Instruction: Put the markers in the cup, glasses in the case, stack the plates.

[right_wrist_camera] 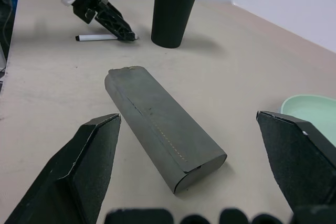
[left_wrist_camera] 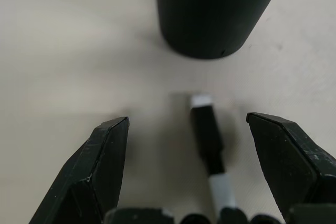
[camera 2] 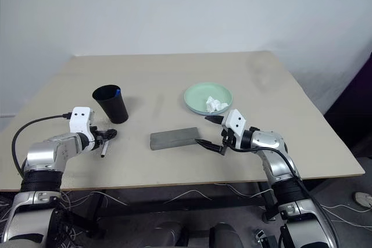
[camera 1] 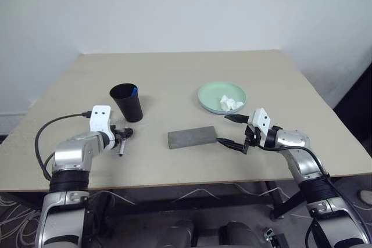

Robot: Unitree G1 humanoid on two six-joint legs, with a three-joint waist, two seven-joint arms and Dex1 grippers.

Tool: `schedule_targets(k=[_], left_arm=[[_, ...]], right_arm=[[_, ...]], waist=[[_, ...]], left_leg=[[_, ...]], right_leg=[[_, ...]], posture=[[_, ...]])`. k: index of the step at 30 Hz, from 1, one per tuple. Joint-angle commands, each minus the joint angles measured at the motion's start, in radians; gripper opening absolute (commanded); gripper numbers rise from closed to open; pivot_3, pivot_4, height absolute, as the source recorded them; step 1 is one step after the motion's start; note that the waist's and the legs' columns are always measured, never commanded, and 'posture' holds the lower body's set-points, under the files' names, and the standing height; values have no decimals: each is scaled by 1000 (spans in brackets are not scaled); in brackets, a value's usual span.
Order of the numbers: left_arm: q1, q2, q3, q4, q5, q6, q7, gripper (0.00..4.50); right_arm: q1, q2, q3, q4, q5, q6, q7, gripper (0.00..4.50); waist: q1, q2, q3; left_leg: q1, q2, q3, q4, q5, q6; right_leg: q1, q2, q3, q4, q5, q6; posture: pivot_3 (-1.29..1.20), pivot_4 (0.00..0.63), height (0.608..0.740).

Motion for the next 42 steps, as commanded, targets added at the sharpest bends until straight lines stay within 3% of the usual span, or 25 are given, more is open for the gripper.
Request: schedule_targets(k=[1,4,13,18,27,33,37,42], left_arm=[[-43,-10,-13,8,28,-22,0,3785],[-51,-13,-18,21,44,-16,9,3213],[-47,-26,-12,15,62,1,14,121],[-33,-27,-19,-27,68,-12,-4,37],[32,-33,-125,-289,42,-256,-258,37],[-122,-134,-53,-134,60,-614,-194,37],[-258,-129,-53,88,187,-926,-49,37],[-422,-105,-54,415,290,-1188,116,37]], right_arm=[[-3,-5,-18,-41,3,-9,-13,4500],[-2,-6,-19,-43,5,-9,-19,4500],[-4,-7,-20,-36,5,-12,-22,4500],[-9,-7,-20,-30,4,-12,-21,4500],[-21,-6,-18,-24,2,-11,-22,4500],[-28,-3,-17,-20,1,-11,-23,4500],[-30,-2,-18,-19,0,-12,-26,4500],[-27,-2,-21,-20,-1,-13,-29,4500]], waist=[[0,0,0],[0,0,0],[0,0,0],[0,0,0],[-1,0,0],[2,0,0],[2,0,0],[3,-1,0]], left_leg=[[0,0,0,0,0,0],[0,0,0,0,0,0],[0,0,0,0,0,0],[0,0,0,0,0,0],[-2,0,0,0,0,0],[-2,0,0,-1,0,0],[-1,0,0,-1,0,0],[-1,0,1,-1,0,0]], right_leg=[[0,0,0,0,0,0],[0,0,0,0,0,0],[1,-1,0,0,0,0],[1,-1,0,0,0,0],[1,-1,0,-1,0,0],[0,-1,-1,-1,0,0],[1,-1,-1,-1,0,0],[0,-1,-1,-2,2,3]], posture=[[0,0,736],[0,0,736],[0,0,736],[0,0,736],[0,0,736],[0,0,736],[0,0,736],[0,0,736]])
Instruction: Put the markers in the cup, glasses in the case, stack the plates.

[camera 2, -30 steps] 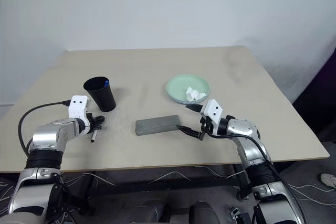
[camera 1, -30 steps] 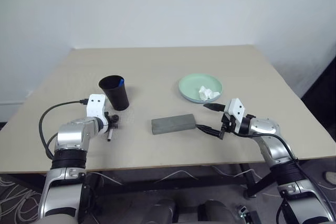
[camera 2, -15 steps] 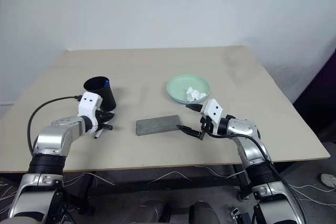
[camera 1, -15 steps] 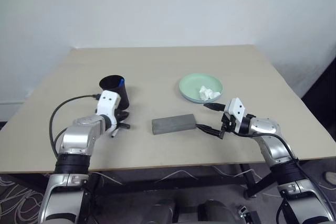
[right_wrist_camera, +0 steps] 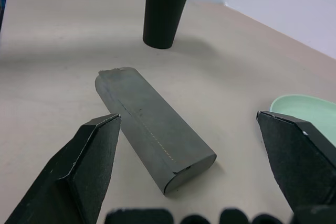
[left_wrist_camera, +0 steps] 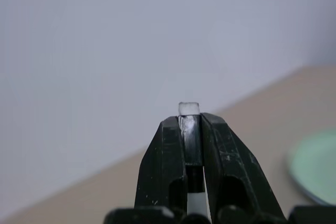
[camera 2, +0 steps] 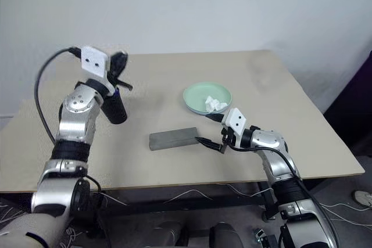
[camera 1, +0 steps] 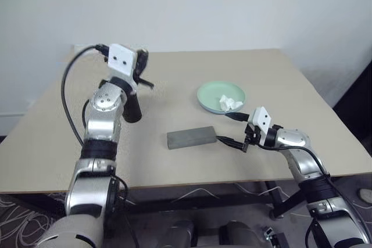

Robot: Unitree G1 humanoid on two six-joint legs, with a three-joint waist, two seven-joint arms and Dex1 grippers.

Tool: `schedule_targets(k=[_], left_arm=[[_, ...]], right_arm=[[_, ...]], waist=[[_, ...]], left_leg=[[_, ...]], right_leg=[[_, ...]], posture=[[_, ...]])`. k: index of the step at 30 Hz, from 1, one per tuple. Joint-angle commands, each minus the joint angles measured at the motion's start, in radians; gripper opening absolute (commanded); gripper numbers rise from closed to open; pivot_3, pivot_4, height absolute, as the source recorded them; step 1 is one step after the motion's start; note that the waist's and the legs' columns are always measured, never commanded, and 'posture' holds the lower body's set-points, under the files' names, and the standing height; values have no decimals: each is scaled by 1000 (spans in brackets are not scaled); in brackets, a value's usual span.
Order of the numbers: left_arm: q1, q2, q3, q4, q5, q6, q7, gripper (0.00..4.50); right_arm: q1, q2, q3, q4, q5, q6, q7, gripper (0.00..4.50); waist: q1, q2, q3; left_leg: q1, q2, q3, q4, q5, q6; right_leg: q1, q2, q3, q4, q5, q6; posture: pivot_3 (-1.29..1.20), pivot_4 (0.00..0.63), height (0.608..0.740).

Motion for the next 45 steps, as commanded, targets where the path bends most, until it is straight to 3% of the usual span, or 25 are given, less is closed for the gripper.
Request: schedule_targets(k=[1,7,14,26,30,35,38,42,45], left_arm=[[-98,30,3,183,77,-182,103,37],[-174,30,-21,433,142,-332,175,37],[-182,16,-47,550,184,-373,212,37],[-193,7,-44,573,198,-380,225,4093],[-188,-1,-17,559,153,-364,152,4093],[-105,-42,92,368,-134,-171,-340,4093],[56,-6,62,71,-241,25,-549,4093],[275,82,22,-264,-286,220,-662,4093],[396,132,10,-400,-277,276,-682,4093]], right_arm=[[-19,-2,-21,-22,7,-13,-7,4500],[-8,-9,-28,-33,9,-12,-13,4500],[15,-18,-34,-64,12,1,-26,4500],[28,-24,-38,-84,14,15,-35,4500],[30,-24,-37,-84,14,13,-34,4500],[38,-30,-38,-98,21,19,-26,4500],[41,-38,-39,-99,24,22,-16,4500],[36,-42,-40,-103,32,33,-6,4500],[35,-47,-57,-115,65,58,14,4500]], waist=[[0,0,0],[1,0,0],[0,-1,0],[0,-1,0],[0,-1,0],[-4,-1,0],[-17,-1,0],[-40,0,0],[-39,0,0]], left_leg=[[0,0,0,0,0,0],[0,0,0,1,0,0],[-1,0,0,2,0,0],[0,0,0,3,0,0],[0,0,-1,3,0,0],[-1,0,-1,4,0,0],[-1,0,-1,4,0,1],[0,1,0,2,-1,1],[1,1,0,2,-1,1]], right_leg=[[0,0,0,0,0,0],[1,-1,-2,0,0,1],[1,-1,-6,0,0,1],[2,-1,-9,1,0,1],[2,-1,-9,1,0,1],[2,-2,-11,1,0,1],[2,-2,-9,0,0,1],[1,0,-1,1,0,0],[1,1,0,1,0,-1]], posture=[[0,0,736],[0,0,736],[0,0,736],[0,0,736],[0,0,736],[0,0,736],[0,0,736],[0,0,736],[0,0,736]])
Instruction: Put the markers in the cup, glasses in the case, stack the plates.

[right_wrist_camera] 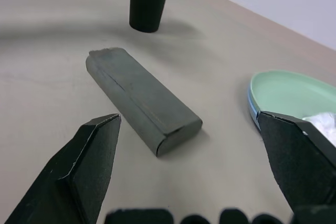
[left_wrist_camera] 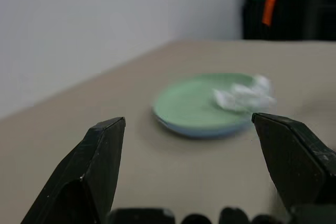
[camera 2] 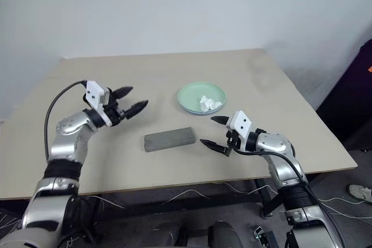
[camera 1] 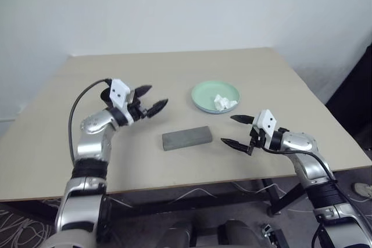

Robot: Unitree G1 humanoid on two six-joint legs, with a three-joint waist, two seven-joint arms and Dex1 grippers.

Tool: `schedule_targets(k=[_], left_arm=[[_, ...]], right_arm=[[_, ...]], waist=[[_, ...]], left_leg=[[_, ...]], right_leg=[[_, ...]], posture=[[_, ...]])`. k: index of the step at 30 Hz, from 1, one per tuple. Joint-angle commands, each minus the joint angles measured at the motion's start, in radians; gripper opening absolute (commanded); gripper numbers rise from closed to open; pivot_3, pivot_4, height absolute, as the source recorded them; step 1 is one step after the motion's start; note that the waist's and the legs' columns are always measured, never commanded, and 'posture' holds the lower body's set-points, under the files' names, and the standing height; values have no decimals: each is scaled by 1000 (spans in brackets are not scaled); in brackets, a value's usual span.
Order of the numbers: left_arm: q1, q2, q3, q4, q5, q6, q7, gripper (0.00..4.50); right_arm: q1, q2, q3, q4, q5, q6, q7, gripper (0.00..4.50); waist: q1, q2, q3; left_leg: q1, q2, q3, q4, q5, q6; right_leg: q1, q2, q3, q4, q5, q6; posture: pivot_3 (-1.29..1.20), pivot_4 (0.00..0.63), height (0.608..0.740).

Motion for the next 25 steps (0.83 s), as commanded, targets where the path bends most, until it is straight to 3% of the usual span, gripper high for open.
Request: schedule_targets(k=[1,9,25], left_arm=[[74,50,6,-163,-15,51,-22,4093],[248,77,36,-238,-12,52,9,4093],[342,94,57,-200,27,-30,87,4093]], right_arm=[[-20,-8,-43,-58,64,28,22,4500],[-9,-60,-81,-86,149,131,88,4500],[36,-93,-108,-140,179,228,106,4500]], waist=[[3,1,0],[7,2,1],[9,3,1]], left_leg=[[1,0,0,0,0,0],[-1,0,0,1,0,0],[-4,0,1,-2,0,0]], right_leg=[[1,0,0,0,0,-1],[1,-2,0,0,-2,-3],[-3,-3,1,-1,-2,-3]], posture=[[0,0,736],[0,0,736],[0,0,736]])
